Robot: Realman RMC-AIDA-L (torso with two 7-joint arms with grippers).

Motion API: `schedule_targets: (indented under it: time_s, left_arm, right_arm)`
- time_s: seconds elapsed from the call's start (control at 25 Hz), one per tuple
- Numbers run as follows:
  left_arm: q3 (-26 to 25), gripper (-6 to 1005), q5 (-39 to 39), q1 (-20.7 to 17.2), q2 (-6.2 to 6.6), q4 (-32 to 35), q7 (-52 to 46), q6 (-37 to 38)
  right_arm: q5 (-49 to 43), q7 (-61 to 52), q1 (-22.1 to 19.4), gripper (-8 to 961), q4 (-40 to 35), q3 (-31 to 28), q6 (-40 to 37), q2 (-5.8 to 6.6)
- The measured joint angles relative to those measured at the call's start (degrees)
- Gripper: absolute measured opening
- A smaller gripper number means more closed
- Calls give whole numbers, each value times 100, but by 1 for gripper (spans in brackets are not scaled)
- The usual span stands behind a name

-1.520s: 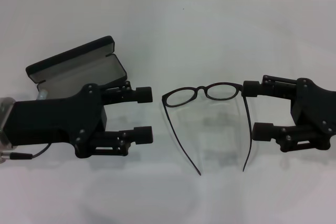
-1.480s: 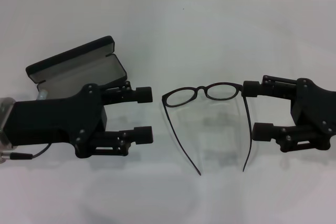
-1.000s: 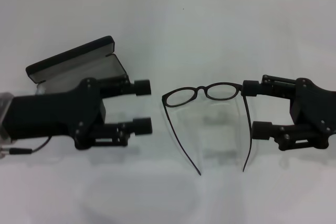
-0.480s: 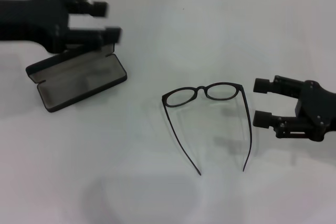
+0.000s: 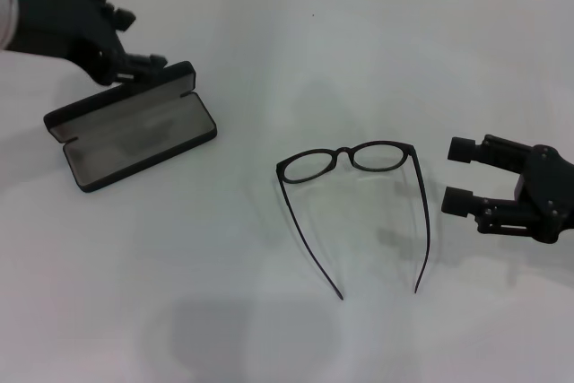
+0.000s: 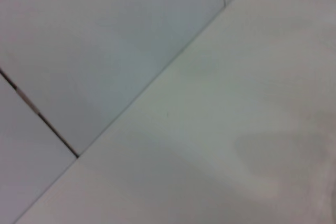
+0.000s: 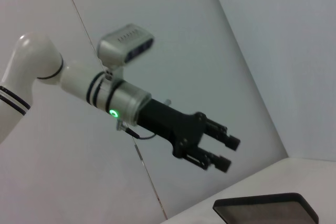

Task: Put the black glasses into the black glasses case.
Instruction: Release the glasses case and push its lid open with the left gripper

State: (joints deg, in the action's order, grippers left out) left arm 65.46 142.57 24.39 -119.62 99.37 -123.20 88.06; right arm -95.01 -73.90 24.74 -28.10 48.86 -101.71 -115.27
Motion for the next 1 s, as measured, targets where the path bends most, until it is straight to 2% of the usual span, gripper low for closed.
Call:
schedule_targets:
  time_s: [0.28, 0.48, 0.76, 1.0]
  left_arm:
    - [583, 629, 1028, 246, -16, -811, -244, -482]
    - [895, 628, 1445, 371, -16, -1212, -359, -832]
    - [1044, 626, 1905, 641, -9, -1745, -393, -1087]
    - [1131, 625, 1970, 919, 46, -2171, -354, -1173]
  right_arm:
    - [2, 12, -72, 870, 0, 0, -8, -2]
    - [2, 29, -83, 870, -1, 0, 2, -4]
    - [1, 31, -62, 869, -3, 0, 1, -9]
    - [0, 66, -40, 869, -3, 0, 10, -6]
